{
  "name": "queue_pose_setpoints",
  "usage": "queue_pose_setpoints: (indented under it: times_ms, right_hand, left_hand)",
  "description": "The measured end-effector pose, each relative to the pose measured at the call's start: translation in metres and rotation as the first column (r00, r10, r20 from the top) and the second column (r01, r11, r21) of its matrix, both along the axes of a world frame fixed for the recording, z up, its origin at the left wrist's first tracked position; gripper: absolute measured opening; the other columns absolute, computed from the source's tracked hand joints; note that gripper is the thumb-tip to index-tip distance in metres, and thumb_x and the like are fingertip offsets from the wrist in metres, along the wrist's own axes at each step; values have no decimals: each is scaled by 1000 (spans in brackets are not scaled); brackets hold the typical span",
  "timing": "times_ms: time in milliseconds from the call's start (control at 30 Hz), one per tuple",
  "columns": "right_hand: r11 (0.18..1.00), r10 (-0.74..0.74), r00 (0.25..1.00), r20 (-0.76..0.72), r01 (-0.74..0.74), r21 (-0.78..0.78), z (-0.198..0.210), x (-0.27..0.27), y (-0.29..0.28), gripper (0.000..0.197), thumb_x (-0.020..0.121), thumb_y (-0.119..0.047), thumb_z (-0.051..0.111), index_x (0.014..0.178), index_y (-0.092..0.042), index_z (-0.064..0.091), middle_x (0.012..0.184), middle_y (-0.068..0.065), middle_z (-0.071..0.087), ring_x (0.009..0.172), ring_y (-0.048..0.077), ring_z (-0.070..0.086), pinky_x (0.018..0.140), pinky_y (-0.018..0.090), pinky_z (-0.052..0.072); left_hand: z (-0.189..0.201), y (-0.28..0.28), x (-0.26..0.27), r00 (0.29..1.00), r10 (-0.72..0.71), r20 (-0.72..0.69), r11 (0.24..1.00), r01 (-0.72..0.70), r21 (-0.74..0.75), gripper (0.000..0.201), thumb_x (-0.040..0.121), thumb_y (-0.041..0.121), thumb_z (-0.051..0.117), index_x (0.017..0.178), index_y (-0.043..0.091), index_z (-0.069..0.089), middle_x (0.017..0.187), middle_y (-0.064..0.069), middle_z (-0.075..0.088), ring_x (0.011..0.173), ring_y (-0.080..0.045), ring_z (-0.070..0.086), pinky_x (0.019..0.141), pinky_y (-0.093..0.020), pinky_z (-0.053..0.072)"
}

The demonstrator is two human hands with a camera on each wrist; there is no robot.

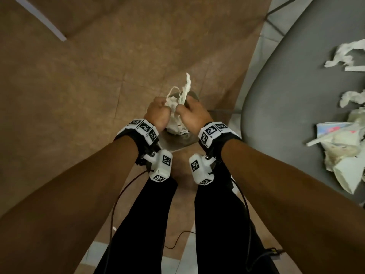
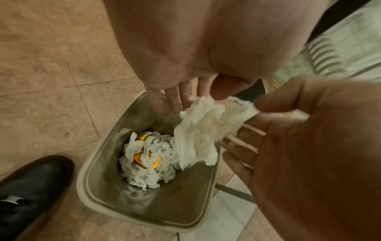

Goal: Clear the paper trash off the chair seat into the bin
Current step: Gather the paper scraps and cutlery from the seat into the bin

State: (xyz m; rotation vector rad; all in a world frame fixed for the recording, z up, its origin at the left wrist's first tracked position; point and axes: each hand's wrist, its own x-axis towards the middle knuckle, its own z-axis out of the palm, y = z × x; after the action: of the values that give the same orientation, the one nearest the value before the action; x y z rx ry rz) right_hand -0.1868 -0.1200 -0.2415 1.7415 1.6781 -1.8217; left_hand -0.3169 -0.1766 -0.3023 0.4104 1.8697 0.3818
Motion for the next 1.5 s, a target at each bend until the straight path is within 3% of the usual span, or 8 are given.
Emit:
queue_pose_setpoints:
  times_ms: [133, 267, 433, 800, 900, 1133, 1333, 1500]
  right_hand:
    - [958, 273, 952, 136, -258, -123, -15, 12, -6, 29, 90, -37, 51, 108, -20, 66, 114, 4, 66, 107, 27, 61, 85, 32, 46]
    - [939, 330, 927, 179, -304, -160, -2, 24, 0, 51, 89, -47, 50, 137, -29, 57, 144, 3, 55, 128, 27, 54, 107, 35, 44]
    - [936, 348, 932, 104, -351, 14, 37, 34, 22, 34, 102, -28, 43, 126, -13, 63, 128, 12, 65, 116, 31, 61, 98, 38, 50]
    - [961, -136, 990, -21, 137, 240, 136, 194, 118, 22, 87, -21, 49, 101, -25, 65, 89, -1, 75, 93, 23, 71, 93, 41, 54]
    - [932, -254, 967, -3, 245, 266, 140, 269, 136, 22, 85, -24, 46, 98, -27, 64, 87, -1, 75, 86, 23, 72, 89, 46, 56]
    - [900, -344, 936, 78, 305, 310, 134, 389, 147, 27, 85, -37, 47, 105, -29, 64, 101, -3, 72, 93, 20, 69, 89, 42, 56]
    - [912, -292, 951, 101, 245, 328, 121, 424, 146, 29, 93, -31, 57, 120, -21, 61, 107, -4, 66, 93, 16, 63, 89, 32, 51]
    - [897, -81, 969, 234, -31, 440, 108, 416, 158, 58, 85, -44, 67, 136, -23, 48, 131, -1, 51, 100, 15, 57, 90, 39, 52]
  left_hand:
    - [30, -3, 7, 993, -115, -35, 992, 113, -65, 40, 91, 18, 45, 125, 15, 65, 134, -8, 61, 124, -28, 55, 108, -40, 43]
    - [48, 2, 10, 975, -201, -92, 979, 196, -55, 33, 96, 8, 42, 117, -1, 66, 125, -18, 65, 115, -34, 59, 101, -43, 46]
    - [80, 29, 23, 953, -216, -211, 976, 215, -29, 23, 93, 23, 53, 112, 18, 66, 116, -6, 68, 108, -27, 63, 94, -37, 51]
    - [176, 165, 173, 796, -476, -374, 784, 577, 229, 24, 93, 13, 48, 108, 17, 65, 90, -1, 67, 80, -20, 59, 69, -21, 40]
    - [180, 192, 236, 754, -510, -415, 691, 646, 324, 20, 89, 17, 49, 101, 23, 63, 85, 0, 69, 78, -23, 64, 73, -31, 52]
    - [161, 229, 345, 395, -721, -569, 314, 919, 239, 40, 86, 12, 52, 126, 15, 51, 127, -8, 53, 118, -30, 48, 100, -41, 44]
    - [131, 243, 366, 212, -679, -703, 255, 966, 45, 25, 84, 6, 54, 109, 9, 57, 121, -12, 53, 105, -36, 50, 93, -47, 44]
    - [125, 238, 354, 355, -722, -594, 312, 933, 179, 19, 84, 0, 47, 96, 14, 43, 88, -8, 54, 75, -30, 54, 62, -41, 45]
